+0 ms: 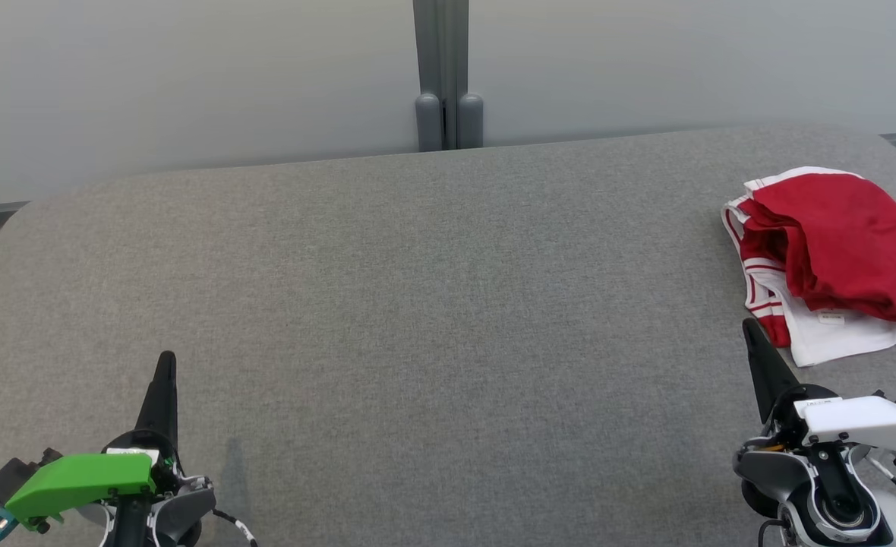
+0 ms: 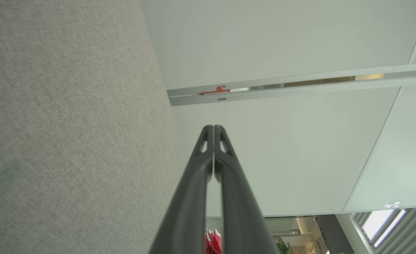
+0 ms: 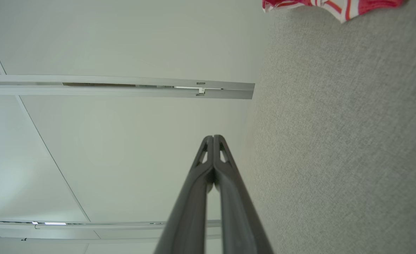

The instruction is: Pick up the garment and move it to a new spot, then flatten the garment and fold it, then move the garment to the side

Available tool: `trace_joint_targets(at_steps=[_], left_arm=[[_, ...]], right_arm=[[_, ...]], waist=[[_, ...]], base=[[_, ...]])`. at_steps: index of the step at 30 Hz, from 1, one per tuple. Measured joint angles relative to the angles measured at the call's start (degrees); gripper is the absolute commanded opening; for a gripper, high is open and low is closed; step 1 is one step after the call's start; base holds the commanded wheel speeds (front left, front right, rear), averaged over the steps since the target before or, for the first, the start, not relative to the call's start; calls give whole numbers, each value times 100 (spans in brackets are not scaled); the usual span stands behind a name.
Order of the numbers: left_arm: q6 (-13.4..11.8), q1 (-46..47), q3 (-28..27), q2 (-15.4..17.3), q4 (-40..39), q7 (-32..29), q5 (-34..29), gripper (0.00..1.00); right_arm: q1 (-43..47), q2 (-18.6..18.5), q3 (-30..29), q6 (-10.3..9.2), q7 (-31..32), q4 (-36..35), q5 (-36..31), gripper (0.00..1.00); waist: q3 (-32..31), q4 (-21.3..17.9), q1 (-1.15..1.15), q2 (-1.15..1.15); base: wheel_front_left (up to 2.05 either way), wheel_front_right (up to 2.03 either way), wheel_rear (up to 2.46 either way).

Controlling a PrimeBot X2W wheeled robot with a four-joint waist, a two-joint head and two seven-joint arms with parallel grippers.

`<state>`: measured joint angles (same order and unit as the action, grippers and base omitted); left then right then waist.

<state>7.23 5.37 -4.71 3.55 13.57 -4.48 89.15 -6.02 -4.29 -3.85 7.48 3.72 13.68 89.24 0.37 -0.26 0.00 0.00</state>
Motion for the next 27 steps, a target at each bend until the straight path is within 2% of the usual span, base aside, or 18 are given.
trace_joint_targets(at_steps=[11,27], left_arm=[[8,34,-74,-2,43,-132,399,0],[8,48,-90,-12,44,-145,403,0]], right_arm=[[-1,9,-88,0,129,18,452,0],[-2,29,-121,0,165,21,445,0]], waist=[[-19,26,0,0],[-19,26,0,0]], base=[[0,0,0],[0,0,0]])
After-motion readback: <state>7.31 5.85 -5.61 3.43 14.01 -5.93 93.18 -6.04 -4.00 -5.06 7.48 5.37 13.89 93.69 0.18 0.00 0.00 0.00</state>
